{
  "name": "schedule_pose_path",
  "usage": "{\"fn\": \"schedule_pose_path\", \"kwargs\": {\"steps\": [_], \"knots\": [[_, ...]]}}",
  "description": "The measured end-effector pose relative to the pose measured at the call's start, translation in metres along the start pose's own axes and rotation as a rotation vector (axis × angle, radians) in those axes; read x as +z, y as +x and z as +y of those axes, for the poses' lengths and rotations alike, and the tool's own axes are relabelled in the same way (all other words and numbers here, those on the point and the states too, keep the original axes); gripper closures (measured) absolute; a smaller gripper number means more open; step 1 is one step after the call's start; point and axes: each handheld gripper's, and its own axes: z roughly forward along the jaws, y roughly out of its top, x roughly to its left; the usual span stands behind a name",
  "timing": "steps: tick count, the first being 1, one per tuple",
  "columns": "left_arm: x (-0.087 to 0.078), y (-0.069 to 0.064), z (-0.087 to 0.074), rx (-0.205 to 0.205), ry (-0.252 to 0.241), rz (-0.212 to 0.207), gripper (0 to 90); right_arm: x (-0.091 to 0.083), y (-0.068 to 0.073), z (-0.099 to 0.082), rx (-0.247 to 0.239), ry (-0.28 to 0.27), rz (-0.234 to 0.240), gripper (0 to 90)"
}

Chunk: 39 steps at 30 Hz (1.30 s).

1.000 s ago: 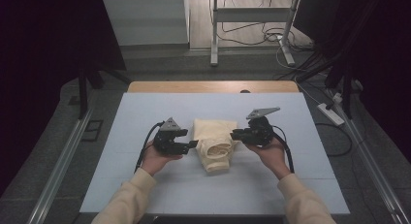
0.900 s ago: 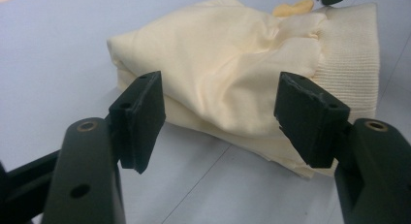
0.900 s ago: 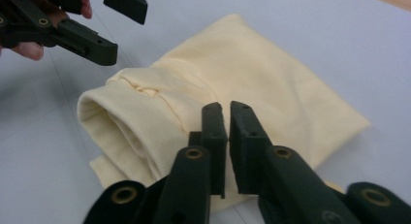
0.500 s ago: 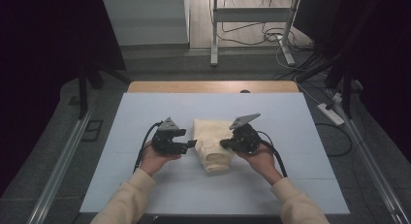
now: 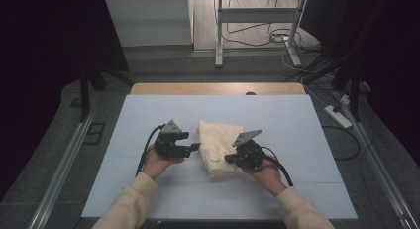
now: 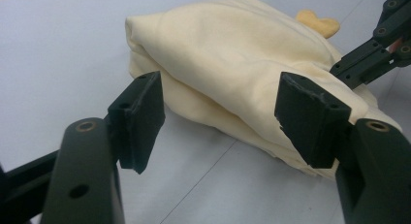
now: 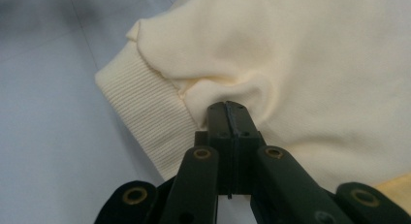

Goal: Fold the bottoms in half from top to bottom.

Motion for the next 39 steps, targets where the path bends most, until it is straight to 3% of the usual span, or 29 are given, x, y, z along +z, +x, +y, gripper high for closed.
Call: {"fn": "schedule_pose_path", "kwargs": {"steps": [15,18,23,39], "knots": [[0.000,0.001,0.000,-0.003,0.000,-0.004,33.6,0.003,0.003,-0.005,0.010,-0.037,-0.015,89.3],[-0.001,0.001,0.000,-0.001,-0.003,-0.004,33.4,-0.002,0.001,-0.003,0.019,-0.060,-0.015,89.0],[-0.003,0.002,-0.001,-0.004,-0.005,-0.001,33.1,-0.015,-0.006,-0.003,0.040,-0.105,-0.053,89.0],[-0.007,-0.001,-0.005,0.000,0.010,0.006,32.0,-0.041,-0.020,-0.022,0.098,-0.122,-0.097,89.0]]}}
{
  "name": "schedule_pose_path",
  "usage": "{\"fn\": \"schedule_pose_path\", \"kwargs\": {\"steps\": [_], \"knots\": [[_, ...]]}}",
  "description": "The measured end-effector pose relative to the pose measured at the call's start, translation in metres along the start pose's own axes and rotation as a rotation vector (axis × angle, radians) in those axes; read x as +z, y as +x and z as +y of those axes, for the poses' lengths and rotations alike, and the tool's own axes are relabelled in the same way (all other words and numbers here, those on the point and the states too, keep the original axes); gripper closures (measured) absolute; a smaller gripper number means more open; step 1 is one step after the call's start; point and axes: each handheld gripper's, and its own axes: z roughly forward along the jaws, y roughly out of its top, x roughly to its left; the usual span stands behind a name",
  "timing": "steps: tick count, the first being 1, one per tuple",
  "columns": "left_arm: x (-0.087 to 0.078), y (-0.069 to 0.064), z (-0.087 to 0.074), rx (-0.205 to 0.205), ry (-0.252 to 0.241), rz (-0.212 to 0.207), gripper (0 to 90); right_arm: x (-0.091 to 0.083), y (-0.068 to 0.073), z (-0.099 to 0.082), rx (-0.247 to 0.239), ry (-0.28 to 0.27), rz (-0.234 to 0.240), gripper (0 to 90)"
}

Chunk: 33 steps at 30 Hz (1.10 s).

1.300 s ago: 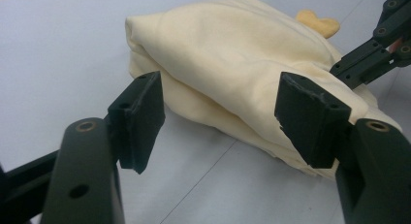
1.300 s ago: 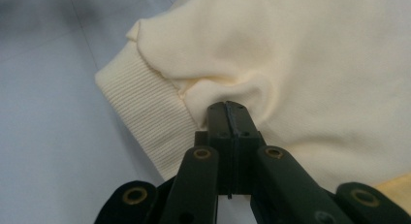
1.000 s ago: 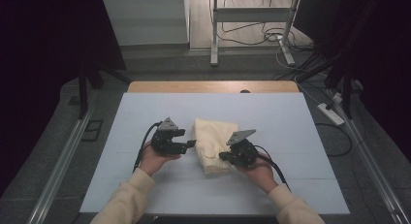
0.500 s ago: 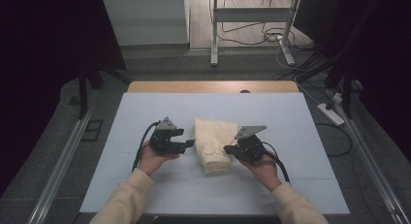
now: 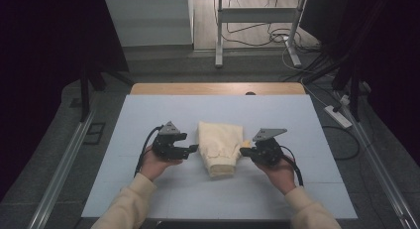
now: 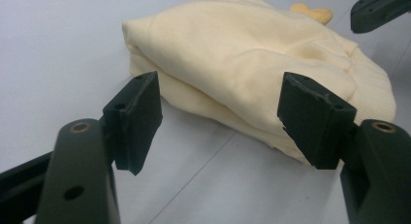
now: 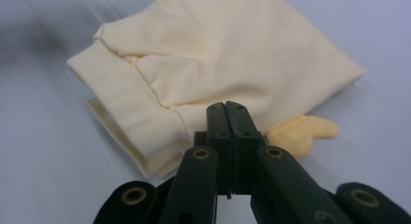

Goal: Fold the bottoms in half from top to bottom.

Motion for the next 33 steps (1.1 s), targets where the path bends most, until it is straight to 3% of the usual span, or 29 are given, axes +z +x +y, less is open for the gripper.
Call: {"fn": "schedule_pose_path", "kwargs": {"steps": [17,20,26,33], "knots": [[-0.021,-0.005,-0.024,-0.012,0.015,0.022,31.8,-0.020,-0.012,-0.034,0.042,0.053,-0.050,86.6],[-0.025,-0.006,-0.030,-0.010,0.025,0.028,31.8,-0.023,-0.014,-0.040,0.051,0.073,-0.055,78.7],[-0.031,-0.006,-0.041,-0.016,0.044,0.040,31.7,-0.033,-0.016,-0.049,0.068,0.061,-0.083,47.1],[-0.039,-0.008,-0.052,-0.026,0.055,0.057,31.1,-0.045,-0.018,-0.064,0.086,0.062,-0.085,39.0]]}}
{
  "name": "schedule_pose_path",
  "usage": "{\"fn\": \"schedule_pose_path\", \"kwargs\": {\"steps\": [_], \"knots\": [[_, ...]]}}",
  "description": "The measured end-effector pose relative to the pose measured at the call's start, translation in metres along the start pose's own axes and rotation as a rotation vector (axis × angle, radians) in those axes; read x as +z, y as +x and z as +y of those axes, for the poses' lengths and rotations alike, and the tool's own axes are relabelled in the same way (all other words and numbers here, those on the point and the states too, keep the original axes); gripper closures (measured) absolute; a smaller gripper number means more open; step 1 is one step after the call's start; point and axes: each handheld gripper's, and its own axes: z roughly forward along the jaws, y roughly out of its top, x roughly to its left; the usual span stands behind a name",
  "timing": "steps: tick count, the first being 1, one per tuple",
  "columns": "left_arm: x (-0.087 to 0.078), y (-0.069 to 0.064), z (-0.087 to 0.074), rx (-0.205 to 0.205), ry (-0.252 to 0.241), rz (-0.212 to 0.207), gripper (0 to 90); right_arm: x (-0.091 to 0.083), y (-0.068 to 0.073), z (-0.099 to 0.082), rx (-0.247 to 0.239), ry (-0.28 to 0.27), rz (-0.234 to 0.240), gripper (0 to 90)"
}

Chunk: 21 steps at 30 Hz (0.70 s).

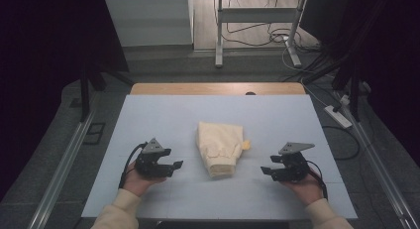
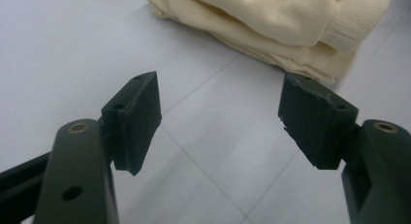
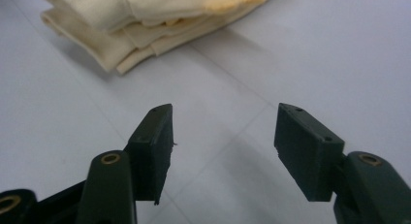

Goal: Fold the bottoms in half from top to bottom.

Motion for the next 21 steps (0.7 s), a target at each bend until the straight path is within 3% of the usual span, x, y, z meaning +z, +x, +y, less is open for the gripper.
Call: {"fn": "schedule_pose_path", "kwargs": {"steps": [9,21], "knots": [[-0.015,0.007,-0.017,-0.039,0.003,0.026,29.7,-0.012,-0.010,-0.015,0.015,0.009,-0.035,37.2],[-0.019,0.009,-0.022,-0.032,0.011,0.026,28.4,-0.012,-0.008,-0.013,0.002,-0.003,-0.028,35.8]]}}
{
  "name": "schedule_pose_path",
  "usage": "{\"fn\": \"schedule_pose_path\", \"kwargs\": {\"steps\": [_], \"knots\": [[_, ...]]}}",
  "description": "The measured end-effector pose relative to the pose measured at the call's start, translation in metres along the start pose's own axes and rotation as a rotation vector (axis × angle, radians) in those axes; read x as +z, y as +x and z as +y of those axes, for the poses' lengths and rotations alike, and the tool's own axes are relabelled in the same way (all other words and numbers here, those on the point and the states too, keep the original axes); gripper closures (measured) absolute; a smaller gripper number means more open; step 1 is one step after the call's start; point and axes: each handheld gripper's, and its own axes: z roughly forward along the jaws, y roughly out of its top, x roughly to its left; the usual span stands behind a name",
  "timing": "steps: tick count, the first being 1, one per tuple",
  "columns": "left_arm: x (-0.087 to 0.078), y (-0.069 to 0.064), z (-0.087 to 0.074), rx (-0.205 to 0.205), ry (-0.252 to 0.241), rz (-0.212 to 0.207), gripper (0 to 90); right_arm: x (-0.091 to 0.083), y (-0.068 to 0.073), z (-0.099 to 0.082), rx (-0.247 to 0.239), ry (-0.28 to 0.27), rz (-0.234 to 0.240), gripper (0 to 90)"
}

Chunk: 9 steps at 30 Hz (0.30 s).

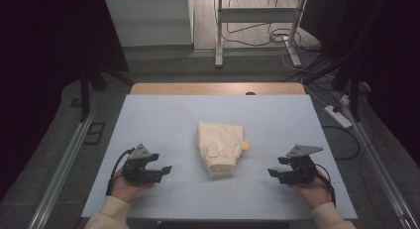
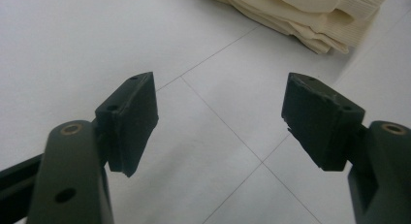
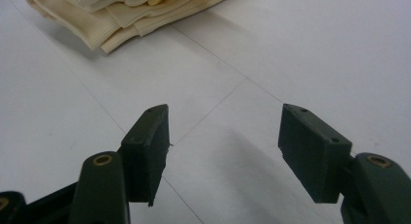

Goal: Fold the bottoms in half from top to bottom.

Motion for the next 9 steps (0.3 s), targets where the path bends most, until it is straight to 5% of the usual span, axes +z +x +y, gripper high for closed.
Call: {"fn": "schedule_pose_path", "kwargs": {"steps": [9], "knots": [[0.0008,0.0004,0.0011,0.004,0.001,-0.007,27.9,-0.0017,0.0006,0.0003,-0.004,-0.014,0.004,35.2]]}}
